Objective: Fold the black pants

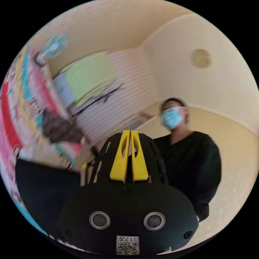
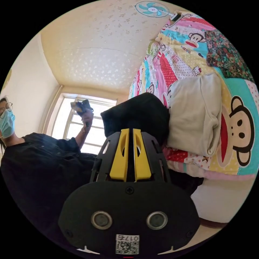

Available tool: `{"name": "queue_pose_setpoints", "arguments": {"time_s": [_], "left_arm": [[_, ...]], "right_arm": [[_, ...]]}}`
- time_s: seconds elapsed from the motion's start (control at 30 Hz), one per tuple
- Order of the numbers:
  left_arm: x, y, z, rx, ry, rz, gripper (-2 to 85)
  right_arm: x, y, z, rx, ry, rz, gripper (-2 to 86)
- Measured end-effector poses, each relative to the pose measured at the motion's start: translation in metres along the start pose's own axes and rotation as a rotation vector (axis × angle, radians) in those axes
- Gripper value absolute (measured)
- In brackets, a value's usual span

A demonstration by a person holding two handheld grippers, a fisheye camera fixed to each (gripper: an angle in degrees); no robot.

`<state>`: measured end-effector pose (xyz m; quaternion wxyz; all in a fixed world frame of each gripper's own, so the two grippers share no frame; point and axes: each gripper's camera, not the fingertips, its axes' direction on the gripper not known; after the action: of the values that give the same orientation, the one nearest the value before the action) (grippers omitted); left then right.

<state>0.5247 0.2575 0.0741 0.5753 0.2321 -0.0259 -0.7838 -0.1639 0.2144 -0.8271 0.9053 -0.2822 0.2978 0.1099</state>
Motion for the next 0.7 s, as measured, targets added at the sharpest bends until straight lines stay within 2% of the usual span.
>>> {"name": "queue_pose_setpoints", "arguments": {"time_s": [0.03, 0.07, 0.1, 0.13, 0.17, 0.2, 0.23, 0.3, 0.37, 0.47, 0.53, 0.6, 0.7], "left_arm": [[0.020, -0.008, -0.012, 0.061, -0.037, 0.035, -0.3], [0.055, -0.020, -0.030, 0.104, -0.199, 0.053, -0.7], [0.086, -0.026, -0.040, 0.072, -0.369, 0.110, -0.8], [0.097, -0.027, -0.043, 0.047, -0.449, 0.125, -0.9], [0.105, -0.027, -0.053, 0.017, -0.588, 0.067, -0.9], [0.101, -0.024, -0.062, -0.010, -0.645, -0.035, -1.0], [0.098, -0.021, -0.066, -0.024, -0.650, -0.079, -1.0], [0.091, 0.000, -0.075, -0.038, -0.610, -0.164, -1.0], [0.091, 0.015, -0.079, -0.028, -0.605, -0.209, -1.0], [0.097, 0.037, -0.083, -0.055, -0.686, -0.306, -1.0], [0.104, 0.046, -0.085, -0.085, -0.729, -0.347, -1.0], [0.122, 0.054, -0.088, -0.091, -0.771, -0.366, -1.0], [0.150, 0.061, -0.087, -0.101, -0.856, -0.371, -1.0]], "right_arm": [[-0.004, -0.012, 0.006, 0.019, -0.006, -0.036, 4.2], [-0.005, -0.017, 0.009, 0.027, -0.008, -0.048, 4.5], [-0.005, -0.029, 0.017, 0.030, 0.008, -0.055, 5.1], [-0.004, -0.041, 0.029, 0.001, 0.070, -0.043, 6.7], [-0.003, -0.047, 0.037, -0.025, 0.121, -0.036, 7.5], [0.003, -0.055, 0.055, -0.088, 0.235, -0.007, 9.9], [0.015, -0.062, 0.075, -0.160, 0.339, 0.080, 11.9], [0.040, -0.062, 0.099, -0.234, 0.408, 0.209, 13.6], [0.060, -0.052, 0.118, -0.241, 0.371, 0.233, 14.0], [0.110, -0.029, 0.155, -0.301, 0.249, 0.400, 14.0], [0.139, -0.011, 0.190, -0.329, 0.113, 0.495, 10.5], [0.123, -0.013, 0.211, -0.293, 0.039, 0.424, 5.7], [0.040, -0.044, 0.258, -0.325, -0.018, 0.053, 4.1]]}}
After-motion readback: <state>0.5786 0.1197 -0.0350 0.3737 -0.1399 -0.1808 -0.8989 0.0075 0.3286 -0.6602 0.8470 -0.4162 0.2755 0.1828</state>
